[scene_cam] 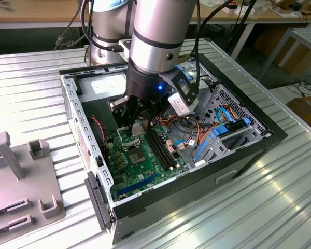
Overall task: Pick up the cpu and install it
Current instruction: 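Place the cpu into insertion slot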
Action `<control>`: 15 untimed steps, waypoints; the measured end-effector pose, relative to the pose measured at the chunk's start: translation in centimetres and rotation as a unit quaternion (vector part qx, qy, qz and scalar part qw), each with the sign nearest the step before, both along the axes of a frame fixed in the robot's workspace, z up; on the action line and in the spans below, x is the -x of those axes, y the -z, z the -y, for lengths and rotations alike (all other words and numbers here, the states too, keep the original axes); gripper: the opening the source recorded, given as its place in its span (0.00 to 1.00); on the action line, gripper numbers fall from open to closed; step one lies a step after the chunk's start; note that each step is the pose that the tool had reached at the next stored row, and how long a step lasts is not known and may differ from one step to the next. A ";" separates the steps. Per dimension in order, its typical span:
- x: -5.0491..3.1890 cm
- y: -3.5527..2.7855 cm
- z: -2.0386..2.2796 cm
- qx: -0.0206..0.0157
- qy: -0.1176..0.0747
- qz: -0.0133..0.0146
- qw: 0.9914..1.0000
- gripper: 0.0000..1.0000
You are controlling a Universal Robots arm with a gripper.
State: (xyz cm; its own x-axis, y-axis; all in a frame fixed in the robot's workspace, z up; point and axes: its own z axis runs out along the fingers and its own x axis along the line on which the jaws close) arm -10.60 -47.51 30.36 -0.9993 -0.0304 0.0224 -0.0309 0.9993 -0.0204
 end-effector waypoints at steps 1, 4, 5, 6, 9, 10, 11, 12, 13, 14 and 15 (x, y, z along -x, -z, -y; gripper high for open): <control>0.00 0.00 0.00 0.000 0.000 0.000 1.000 0.47; 0.00 0.03 0.00 0.000 0.000 0.000 1.000 0.47; 0.00 0.03 0.00 0.000 0.000 0.000 1.000 0.47; 0.00 0.03 0.00 0.000 0.000 0.000 1.000 0.47; 0.00 0.03 0.00 0.000 0.000 0.000 1.000 0.47; 0.00 0.05 0.00 0.000 0.000 0.000 1.000 0.47; 0.00 0.08 0.00 0.000 0.000 0.000 1.000 0.47; -0.01 0.12 -0.01 0.000 0.000 0.000 1.000 0.47; 0.00 0.19 0.00 0.000 0.000 0.000 1.000 0.47; 0.00 0.27 0.00 0.000 0.000 0.000 1.000 0.47; 0.00 0.37 0.01 0.000 0.000 0.000 1.000 0.47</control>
State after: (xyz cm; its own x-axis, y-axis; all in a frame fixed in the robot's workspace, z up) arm -10.60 -47.52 29.99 -0.9993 -0.0304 0.0222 -0.0308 0.9993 -0.0201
